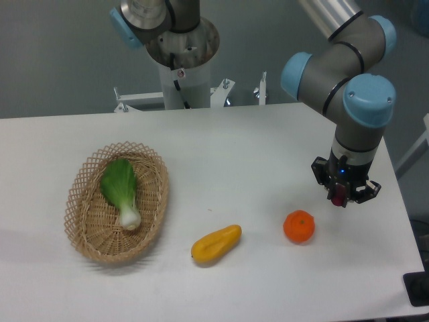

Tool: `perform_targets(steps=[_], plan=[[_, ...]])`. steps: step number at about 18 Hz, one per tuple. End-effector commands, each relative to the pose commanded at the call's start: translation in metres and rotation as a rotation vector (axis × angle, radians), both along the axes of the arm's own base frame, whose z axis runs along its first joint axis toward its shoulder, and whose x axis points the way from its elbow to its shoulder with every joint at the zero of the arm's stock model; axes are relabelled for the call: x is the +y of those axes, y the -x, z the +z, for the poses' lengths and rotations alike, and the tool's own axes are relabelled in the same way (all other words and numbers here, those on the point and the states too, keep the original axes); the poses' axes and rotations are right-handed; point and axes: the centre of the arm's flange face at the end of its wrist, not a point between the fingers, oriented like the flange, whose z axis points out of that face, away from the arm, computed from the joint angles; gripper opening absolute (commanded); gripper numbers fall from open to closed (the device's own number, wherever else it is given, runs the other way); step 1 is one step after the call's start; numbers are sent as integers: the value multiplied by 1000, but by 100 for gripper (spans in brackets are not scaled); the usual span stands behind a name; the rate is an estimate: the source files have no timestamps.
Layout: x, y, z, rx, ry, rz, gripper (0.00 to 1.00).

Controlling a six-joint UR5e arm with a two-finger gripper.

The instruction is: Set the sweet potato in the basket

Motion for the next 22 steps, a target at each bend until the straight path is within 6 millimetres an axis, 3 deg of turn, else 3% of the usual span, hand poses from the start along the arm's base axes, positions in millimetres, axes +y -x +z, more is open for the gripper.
perform_targets(steps=[7, 11, 16, 22], plan=[[8, -10, -3, -10, -2, -5, 32], [29, -27, -2, -15, -13, -2, 31], [68, -62, -2, -25, -30, 20, 31], [119, -119, 0, -32, -49, 21, 31]])
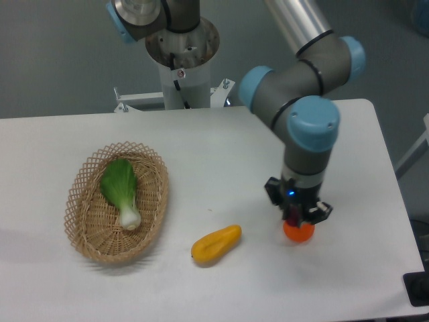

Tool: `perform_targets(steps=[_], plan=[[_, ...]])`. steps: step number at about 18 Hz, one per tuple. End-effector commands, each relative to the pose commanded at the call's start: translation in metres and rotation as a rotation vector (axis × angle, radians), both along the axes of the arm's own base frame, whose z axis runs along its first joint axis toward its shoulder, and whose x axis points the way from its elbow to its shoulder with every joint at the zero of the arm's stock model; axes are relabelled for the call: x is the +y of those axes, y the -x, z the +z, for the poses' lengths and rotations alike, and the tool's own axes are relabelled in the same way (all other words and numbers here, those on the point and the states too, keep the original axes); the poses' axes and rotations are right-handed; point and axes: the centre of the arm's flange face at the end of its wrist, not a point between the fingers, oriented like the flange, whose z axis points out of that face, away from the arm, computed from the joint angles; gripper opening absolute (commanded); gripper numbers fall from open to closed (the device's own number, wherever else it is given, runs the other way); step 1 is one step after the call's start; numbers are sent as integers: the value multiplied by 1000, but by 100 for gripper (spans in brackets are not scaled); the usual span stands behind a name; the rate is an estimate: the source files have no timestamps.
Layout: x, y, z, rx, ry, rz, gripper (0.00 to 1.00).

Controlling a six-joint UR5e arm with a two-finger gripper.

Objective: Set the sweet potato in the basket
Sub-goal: 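Lower the gripper beside the tangerine and grasp the purple sweet potato, then carry the sweet potato over the wicker basket and lower it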

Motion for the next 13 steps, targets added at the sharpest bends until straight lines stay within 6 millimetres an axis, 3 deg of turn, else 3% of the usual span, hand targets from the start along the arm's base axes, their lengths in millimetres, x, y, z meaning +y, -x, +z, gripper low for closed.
perform_targets(steps=[7, 13], plan=[[63, -99, 1, -12, 1, -52, 31], [95, -179, -8, -28, 15, -131, 32]])
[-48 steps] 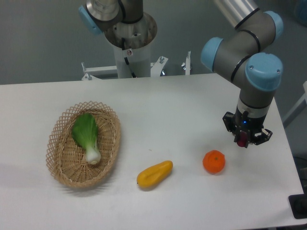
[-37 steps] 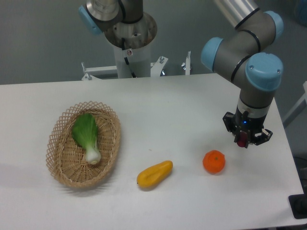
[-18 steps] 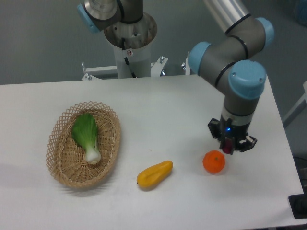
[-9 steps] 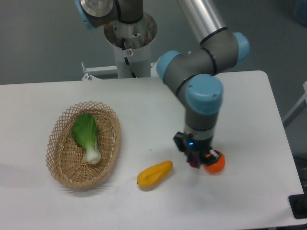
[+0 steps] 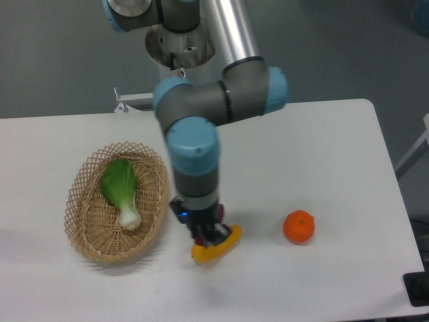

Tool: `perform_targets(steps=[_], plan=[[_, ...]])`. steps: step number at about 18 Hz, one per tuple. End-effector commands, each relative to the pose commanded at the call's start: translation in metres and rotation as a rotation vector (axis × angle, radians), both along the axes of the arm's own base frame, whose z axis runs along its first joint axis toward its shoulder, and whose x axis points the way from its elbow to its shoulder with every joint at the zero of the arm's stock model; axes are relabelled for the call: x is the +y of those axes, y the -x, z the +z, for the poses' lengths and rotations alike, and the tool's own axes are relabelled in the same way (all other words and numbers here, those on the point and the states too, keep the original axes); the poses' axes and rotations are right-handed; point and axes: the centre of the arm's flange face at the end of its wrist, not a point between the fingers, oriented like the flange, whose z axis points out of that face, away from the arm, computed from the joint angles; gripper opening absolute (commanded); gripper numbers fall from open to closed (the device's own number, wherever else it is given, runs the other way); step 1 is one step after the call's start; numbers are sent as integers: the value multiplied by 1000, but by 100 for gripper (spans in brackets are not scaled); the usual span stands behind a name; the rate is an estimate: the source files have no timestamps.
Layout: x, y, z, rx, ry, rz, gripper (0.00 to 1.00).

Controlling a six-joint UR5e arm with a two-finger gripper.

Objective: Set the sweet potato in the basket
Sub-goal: 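Carry the sweet potato over the wicker basket and lower it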

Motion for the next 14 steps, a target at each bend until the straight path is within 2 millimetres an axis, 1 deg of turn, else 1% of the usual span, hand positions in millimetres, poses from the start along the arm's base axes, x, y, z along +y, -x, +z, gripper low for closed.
perform_targets(steps=[2, 5, 7, 11, 14], plan=[[11, -28, -1, -1, 0, 0, 32], [23, -67, -8, 1, 17, -30, 32], [26, -85, -16, -6, 27, -44, 32], [35, -129, -32, -23, 53, -74, 32], [34, -152, -49, -32, 80, -100, 32]])
